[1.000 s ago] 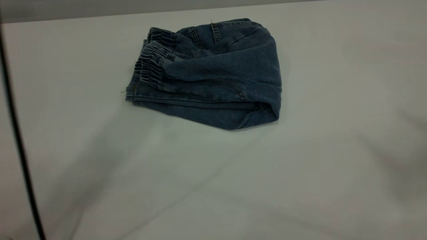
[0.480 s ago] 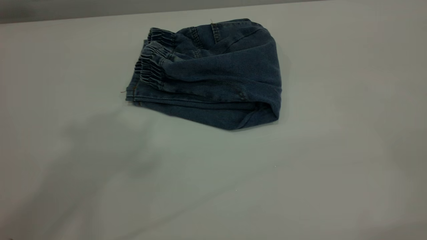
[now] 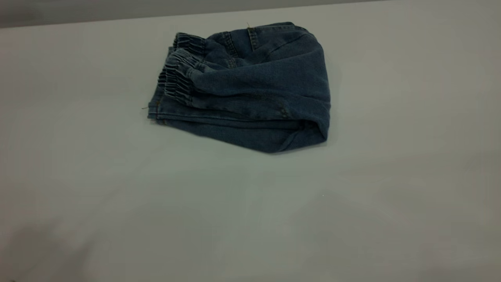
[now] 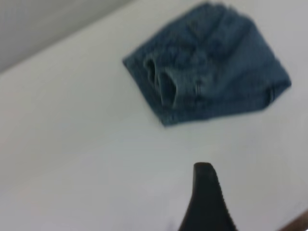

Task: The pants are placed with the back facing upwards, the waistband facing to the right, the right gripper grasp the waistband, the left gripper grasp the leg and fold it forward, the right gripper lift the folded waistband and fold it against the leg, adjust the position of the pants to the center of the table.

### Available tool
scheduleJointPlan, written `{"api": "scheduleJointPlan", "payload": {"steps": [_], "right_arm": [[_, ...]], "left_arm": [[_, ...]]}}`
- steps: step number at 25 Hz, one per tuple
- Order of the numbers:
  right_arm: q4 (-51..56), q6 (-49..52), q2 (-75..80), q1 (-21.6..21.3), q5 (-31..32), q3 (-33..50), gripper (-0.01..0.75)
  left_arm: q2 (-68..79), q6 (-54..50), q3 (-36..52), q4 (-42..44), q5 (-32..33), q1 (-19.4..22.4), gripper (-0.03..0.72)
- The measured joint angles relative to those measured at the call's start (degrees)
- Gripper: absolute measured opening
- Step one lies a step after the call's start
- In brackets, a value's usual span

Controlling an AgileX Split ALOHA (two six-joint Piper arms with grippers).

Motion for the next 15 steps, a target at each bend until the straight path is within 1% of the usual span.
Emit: {"api": "scheduleJointPlan", "payload": {"steps": [7,10,12,15], "right_arm": [[-7.22,1.61,-9.01,0.00,-0.15,12.75,0.587],[-8.92,1.61,-11.61,0.00,-4.20,19.18,0.587],[-9.19,1.61,-12.62,0.00,-6.69,23.45,0.587],[-10.18,1.48,-13.15,0.00,-8.78,28.40,0.587]], "left_arm": [[-16.92,0.00,17.84,-0.17,-0.02,0.00,0.462],[-23.94,0.00,23.38,-0.17,0.03,0.00,0.462],[-27.74,0.00,26.56,-0.17,-1.27,0.00,0.462],[-32.16,0.00,29.97,-0.17,-2.14,0.00,0.462]]}}
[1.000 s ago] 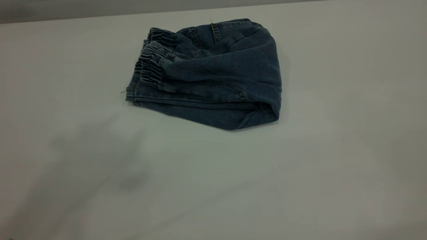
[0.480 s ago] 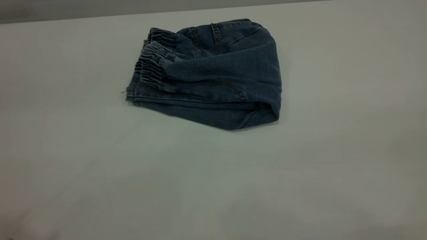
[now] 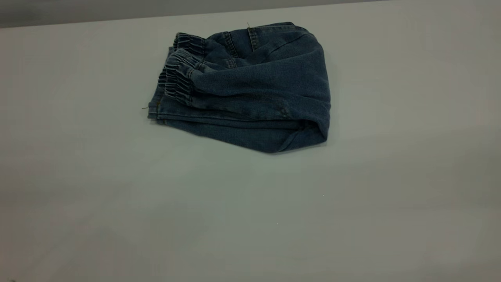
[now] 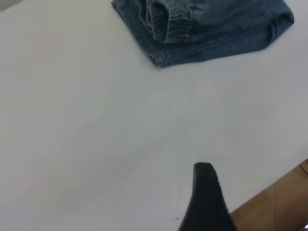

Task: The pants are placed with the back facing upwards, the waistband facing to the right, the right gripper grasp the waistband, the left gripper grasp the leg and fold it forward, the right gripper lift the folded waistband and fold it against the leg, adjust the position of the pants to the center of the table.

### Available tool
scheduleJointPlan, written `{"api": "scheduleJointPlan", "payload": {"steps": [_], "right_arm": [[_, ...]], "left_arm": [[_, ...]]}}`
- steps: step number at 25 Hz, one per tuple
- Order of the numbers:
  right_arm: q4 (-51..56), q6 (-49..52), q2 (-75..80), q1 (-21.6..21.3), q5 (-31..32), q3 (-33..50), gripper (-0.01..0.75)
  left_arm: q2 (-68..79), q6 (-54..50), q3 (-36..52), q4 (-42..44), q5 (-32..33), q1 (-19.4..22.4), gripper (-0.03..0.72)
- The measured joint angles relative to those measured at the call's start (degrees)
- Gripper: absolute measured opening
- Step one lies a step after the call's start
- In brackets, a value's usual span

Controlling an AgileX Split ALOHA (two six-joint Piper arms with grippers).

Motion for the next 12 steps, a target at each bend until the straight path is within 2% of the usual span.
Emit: {"api": "scheduleJointPlan", "payload": {"steps": [12], "right_arm": [[0.14,-0.06,-0.98,0.00,0.42,1.75,0.587]], "left_arm": [[-2.01,-5.71,8.56,-0.33,-3.39,0.00,0.462]]}}
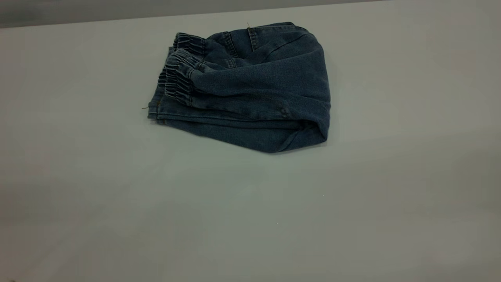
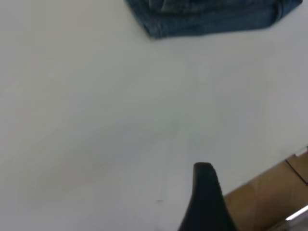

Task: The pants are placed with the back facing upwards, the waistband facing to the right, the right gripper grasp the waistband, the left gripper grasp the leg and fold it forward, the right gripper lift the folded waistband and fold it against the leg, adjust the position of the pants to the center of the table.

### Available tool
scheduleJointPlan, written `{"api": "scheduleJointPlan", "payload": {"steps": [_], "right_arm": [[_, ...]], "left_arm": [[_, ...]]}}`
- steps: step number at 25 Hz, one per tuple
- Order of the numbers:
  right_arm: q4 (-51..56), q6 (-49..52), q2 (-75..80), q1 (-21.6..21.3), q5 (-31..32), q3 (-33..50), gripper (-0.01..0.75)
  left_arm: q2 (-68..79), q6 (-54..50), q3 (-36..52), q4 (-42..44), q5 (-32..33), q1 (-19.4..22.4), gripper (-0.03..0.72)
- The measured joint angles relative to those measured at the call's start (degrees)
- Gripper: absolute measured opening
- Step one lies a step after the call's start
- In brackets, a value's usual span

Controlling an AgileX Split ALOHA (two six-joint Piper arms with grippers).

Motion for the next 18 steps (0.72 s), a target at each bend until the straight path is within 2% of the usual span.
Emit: {"api": "scheduleJointPlan", "payload": {"steps": [5,18], "right_arm": [[0.00,0.05,0.00,0.00,0.00,-0.05,0.587],[0.24,0.31,0.00,0.00,0.00,-0.05,0.587]], "left_arm": [[0.00,-1.62,1.77,-0.19,-2.67,0.00,0.462],[0.00,-1.40,1.72,-0.19,-2.68,0.00,0.462]]}}
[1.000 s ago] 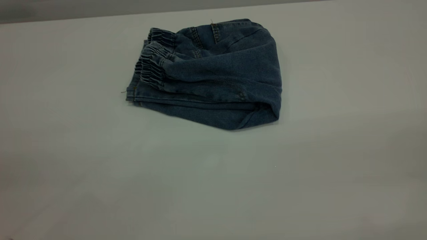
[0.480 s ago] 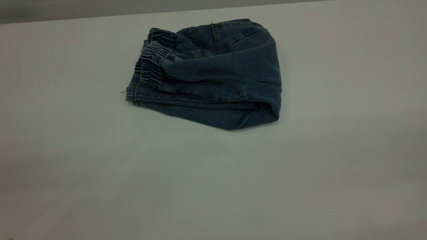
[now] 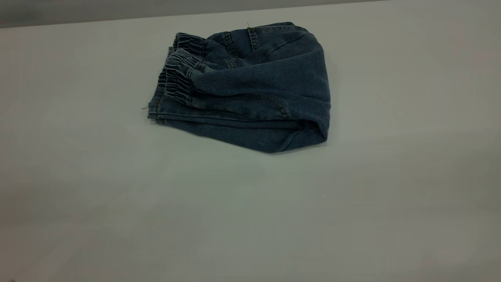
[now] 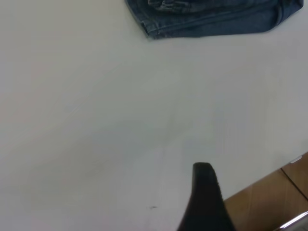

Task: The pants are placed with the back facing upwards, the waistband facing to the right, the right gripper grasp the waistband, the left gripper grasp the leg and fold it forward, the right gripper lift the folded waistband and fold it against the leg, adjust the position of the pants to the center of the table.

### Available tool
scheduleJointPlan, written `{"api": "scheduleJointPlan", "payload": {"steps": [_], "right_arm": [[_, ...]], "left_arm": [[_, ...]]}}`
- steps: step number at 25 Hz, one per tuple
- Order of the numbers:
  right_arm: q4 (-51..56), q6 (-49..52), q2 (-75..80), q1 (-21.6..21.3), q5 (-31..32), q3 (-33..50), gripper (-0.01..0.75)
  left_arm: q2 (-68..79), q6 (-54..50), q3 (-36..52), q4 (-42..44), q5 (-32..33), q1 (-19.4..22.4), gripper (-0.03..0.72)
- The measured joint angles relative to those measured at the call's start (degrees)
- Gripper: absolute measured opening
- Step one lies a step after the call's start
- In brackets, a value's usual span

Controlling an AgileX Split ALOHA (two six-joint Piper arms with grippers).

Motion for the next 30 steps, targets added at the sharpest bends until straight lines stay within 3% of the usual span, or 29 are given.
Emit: {"api": "scheduleJointPlan", "payload": {"steps": [3,5,12,16,19,30], "right_arm": [[0.00,0.00,0.00,0.00,0.00,0.00,0.587],[0.00,0.00,0.00,0.00,0.00,0.00,0.587],[0.00,0.00,0.00,0.00,0.00,0.00,0.587],[0.00,0.00,0.00,0.00,0.00,0.00,0.587],[0.00,0.00,0.00,0.00,0.00,0.00,0.587],[0.00,0.00,0.00,0.00,0.00,0.00,0.587]], "left_arm": [[0.00,0.00,0.00,0.00,0.00,1.06,0.462],[0.00,0.00,0.00,0.00,0.00,4.17,0.462],[-4.10,0.00,0.00,0.45,0.06,21.98,0.462],[-9.50,0.00,0.00,0.51,0.11,29.63,0.462],[-12.88,0.00,0.00,0.57,0.11,31.48,0.462],[-14.63,0.06,0.00,0.63,0.10,31.48,0.462]]}}
